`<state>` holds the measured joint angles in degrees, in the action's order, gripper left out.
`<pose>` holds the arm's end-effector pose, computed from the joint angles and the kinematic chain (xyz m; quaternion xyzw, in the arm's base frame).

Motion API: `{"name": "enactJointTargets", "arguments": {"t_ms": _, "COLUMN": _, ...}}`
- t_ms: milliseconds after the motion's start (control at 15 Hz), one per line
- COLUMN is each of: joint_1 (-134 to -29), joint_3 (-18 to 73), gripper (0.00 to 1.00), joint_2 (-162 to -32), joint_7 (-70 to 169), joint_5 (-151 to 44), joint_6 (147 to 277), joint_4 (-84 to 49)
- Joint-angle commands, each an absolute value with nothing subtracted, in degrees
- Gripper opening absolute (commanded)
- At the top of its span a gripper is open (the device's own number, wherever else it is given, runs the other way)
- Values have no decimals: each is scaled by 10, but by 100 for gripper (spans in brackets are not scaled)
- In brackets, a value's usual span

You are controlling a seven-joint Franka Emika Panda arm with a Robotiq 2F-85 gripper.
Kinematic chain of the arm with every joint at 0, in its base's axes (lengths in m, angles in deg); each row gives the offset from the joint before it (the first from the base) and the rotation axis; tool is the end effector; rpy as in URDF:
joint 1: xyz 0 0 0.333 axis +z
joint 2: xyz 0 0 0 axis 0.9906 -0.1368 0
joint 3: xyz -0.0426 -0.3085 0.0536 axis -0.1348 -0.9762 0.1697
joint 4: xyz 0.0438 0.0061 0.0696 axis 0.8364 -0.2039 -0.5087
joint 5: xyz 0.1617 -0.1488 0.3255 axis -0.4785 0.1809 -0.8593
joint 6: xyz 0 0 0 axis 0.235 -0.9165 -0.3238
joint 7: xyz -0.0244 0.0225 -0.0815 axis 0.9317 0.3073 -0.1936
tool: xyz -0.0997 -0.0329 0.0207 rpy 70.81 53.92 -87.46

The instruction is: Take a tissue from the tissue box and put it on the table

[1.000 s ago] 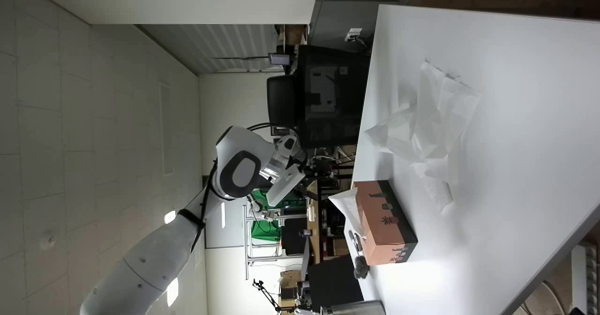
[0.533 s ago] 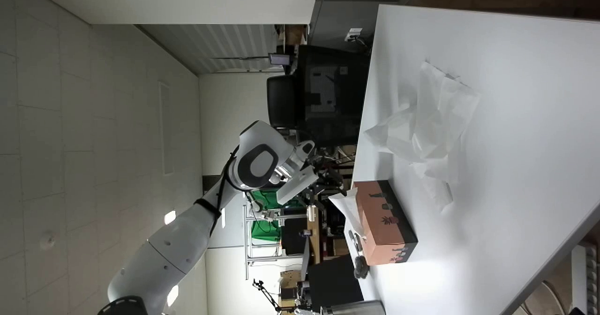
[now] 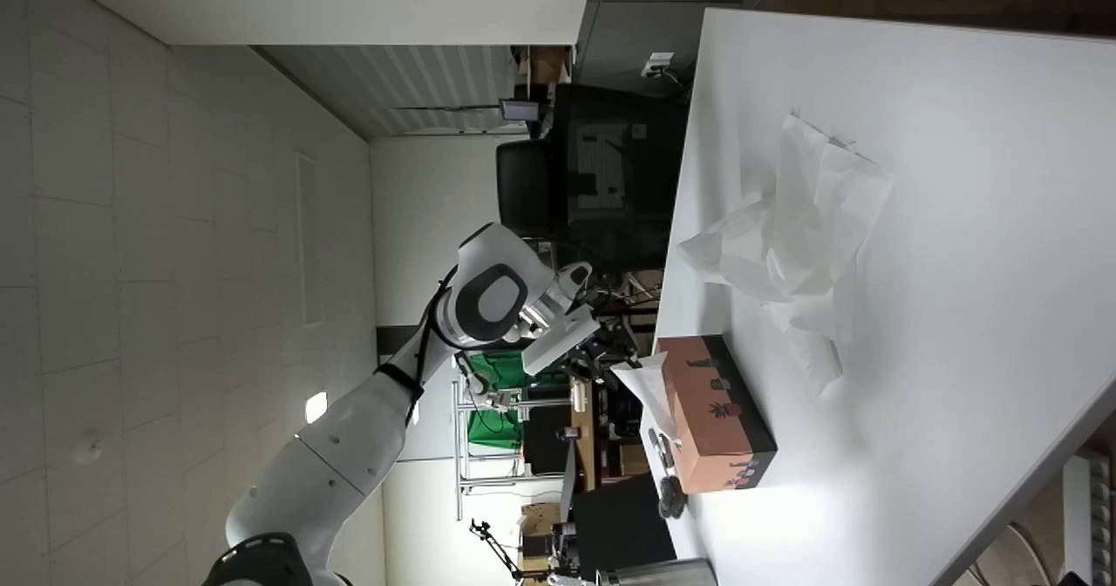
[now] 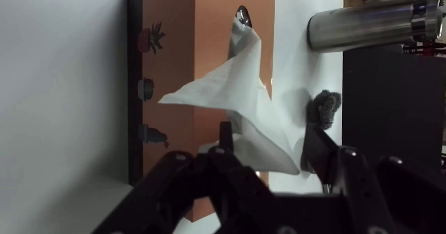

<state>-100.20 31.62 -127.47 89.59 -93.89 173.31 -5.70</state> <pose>0.6582 -0.1476 0.1941 -0.9181 -0.0257 0.0978 0.3831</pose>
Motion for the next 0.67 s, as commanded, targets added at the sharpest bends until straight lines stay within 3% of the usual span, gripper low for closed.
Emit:
{"name": "enactJointTargets", "arguments": {"t_ms": 0, "joint_1": -1016, "joint_3": 327, "gripper": 26, "joint_2": -1297, "joint_7": 883, "joint_5": -932, "joint_6": 1700, "joint_4": -15}}
{"name": "enactJointTargets", "arguments": {"t_ms": 267, "joint_1": -1026, "joint_3": 328, "gripper": 1, "joint_2": -1308, "joint_7": 879, "joint_5": -937, "joint_6": 1678, "joint_4": 4}}
{"name": "enactJointTargets", "arguments": {"t_ms": 600, "joint_1": -1030, "joint_3": 328, "gripper": 0, "joint_2": -1292, "joint_7": 872, "joint_5": -939, "joint_6": 1672, "joint_4": 5}}
